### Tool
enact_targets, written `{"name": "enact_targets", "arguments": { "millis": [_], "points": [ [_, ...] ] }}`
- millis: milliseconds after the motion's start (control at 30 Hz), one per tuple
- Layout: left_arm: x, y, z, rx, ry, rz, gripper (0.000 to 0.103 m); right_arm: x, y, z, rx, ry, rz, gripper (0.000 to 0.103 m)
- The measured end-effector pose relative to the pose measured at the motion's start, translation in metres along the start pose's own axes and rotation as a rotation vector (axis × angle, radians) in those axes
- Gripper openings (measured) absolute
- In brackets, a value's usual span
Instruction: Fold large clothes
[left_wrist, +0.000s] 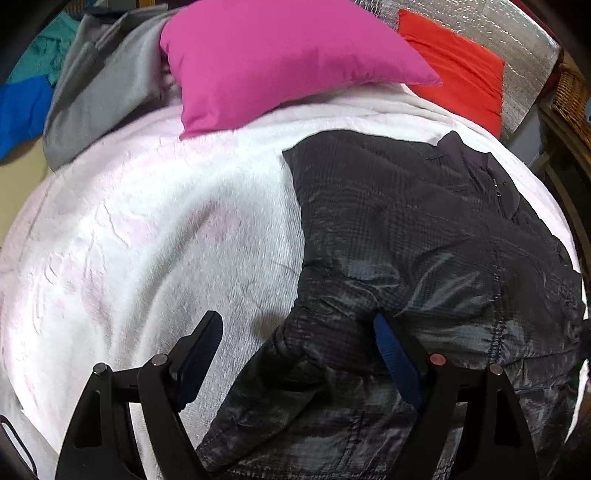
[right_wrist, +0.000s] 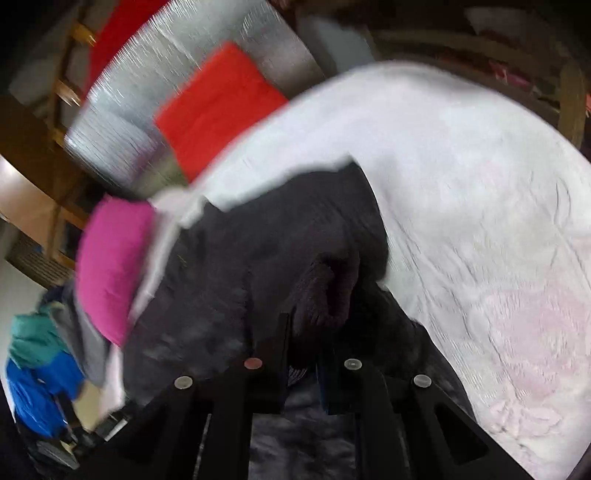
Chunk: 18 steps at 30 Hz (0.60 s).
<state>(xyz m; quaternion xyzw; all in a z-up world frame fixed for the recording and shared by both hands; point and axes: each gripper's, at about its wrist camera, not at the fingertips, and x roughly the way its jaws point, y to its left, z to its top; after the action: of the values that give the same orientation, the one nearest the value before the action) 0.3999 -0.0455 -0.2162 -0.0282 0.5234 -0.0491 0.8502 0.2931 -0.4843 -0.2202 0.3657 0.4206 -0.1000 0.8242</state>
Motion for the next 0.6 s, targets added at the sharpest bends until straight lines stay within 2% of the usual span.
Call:
{"name": "enact_targets", "arguments": {
  "millis": [67,133,233,300,367,467,533,600],
  "points": [
    [-0.002,0.003,0.000,-0.001,0.004,-0.011,0.085,-0.004,-0.001,0.003,-0.005,0.008,0.026,0.015],
    [-0.007,0.007,0.002,-0.005,-0.004,-0.024,0.085,-0.015,-0.003,0.006,-0.016,0.000,0.058,0.020],
    [-0.020,0.018,0.009,-0.033,-0.045,-0.054,0.084,-0.038,-0.014,0.010,-0.020,-0.084,0.026,0.040],
    [-0.028,0.030,0.014,-0.064,-0.076,-0.091,0.084,-0.045,-0.025,0.015,0.007,-0.140,0.018,0.082],
    [-0.032,0.045,0.018,-0.114,-0.096,-0.127,0.085,-0.045,-0.034,0.018,0.024,-0.168,0.010,0.083],
    [-0.018,0.063,0.023,-0.213,-0.061,-0.210,0.085,-0.035,-0.041,0.024,0.026,-0.131,0.014,0.083],
    [0.006,0.070,0.023,-0.284,0.030,-0.294,0.085,-0.018,-0.043,0.026,0.024,-0.079,0.023,0.083],
    [0.021,0.070,0.021,-0.323,0.080,-0.359,0.085,0.002,-0.043,0.028,0.020,-0.017,0.051,0.083]
  ]
}}
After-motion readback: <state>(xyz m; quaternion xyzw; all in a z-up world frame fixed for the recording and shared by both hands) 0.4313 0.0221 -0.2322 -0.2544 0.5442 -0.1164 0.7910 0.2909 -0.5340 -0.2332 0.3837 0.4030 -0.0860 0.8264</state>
